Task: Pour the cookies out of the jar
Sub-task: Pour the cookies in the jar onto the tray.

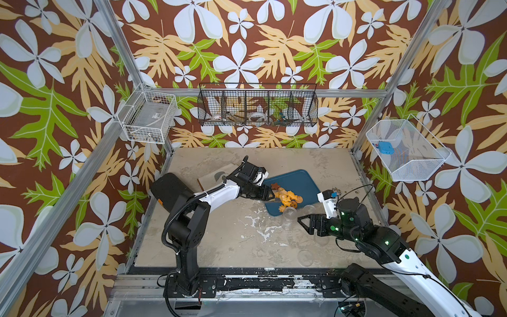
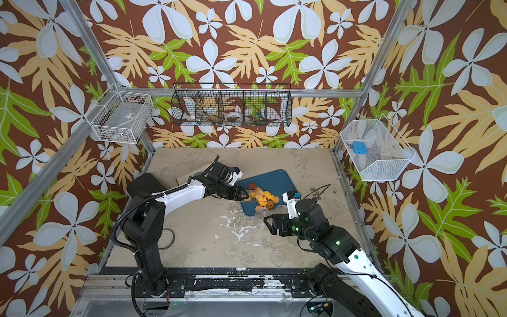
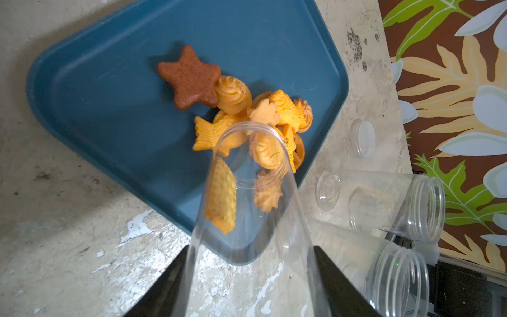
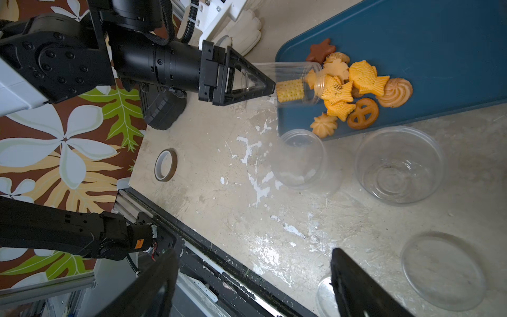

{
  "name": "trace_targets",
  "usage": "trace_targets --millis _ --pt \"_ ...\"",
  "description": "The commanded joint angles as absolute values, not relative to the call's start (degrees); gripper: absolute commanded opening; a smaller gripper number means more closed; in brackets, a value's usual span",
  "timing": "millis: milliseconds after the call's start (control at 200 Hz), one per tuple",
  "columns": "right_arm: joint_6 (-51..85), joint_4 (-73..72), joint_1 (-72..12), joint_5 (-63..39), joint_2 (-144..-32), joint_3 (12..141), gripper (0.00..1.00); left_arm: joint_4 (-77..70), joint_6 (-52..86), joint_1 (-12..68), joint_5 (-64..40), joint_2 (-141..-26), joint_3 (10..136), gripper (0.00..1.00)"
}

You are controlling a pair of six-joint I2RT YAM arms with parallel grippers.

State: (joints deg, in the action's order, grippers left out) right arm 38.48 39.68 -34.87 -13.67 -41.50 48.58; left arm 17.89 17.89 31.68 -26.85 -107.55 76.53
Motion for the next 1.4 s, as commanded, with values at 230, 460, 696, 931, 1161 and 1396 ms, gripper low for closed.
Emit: trace_targets --millis 230,460,696,931,1161,1396 --pt "37.01 38.14 -34.89 -14.01 -42.19 49.04 0.87 18.46 18.28 31.66 -26.12 -106.54 78.90 0.28" --pt "36.34 38.32 -34.89 -13.97 -42.23 49.13 0.87 25.74 16.17 31.51 -22.26 -107.92 82.87 0.28" --pt "36.10 37.81 -34.89 -14.46 -42.71 48.96 0.87 31.58 11.59 33.75 -16.06 -109.16 87.95 0.28" --pt "36.24 37.44 -34.89 -14.85 -42.73 48.91 0.87 28.05 13.76 34.12 -18.84 -107.70 85.45 0.28" --pt "36.89 38.02 -34.89 -14.19 -41.39 48.69 0.87 30.68 13.51 33.82 -13.54 -106.18 87.43 0.28" --pt "37.35 37.20 -34.89 -14.39 -41.81 48.57 0.87 37.42 10.10 34.17 -13.28 -108.20 92.88 0.28"
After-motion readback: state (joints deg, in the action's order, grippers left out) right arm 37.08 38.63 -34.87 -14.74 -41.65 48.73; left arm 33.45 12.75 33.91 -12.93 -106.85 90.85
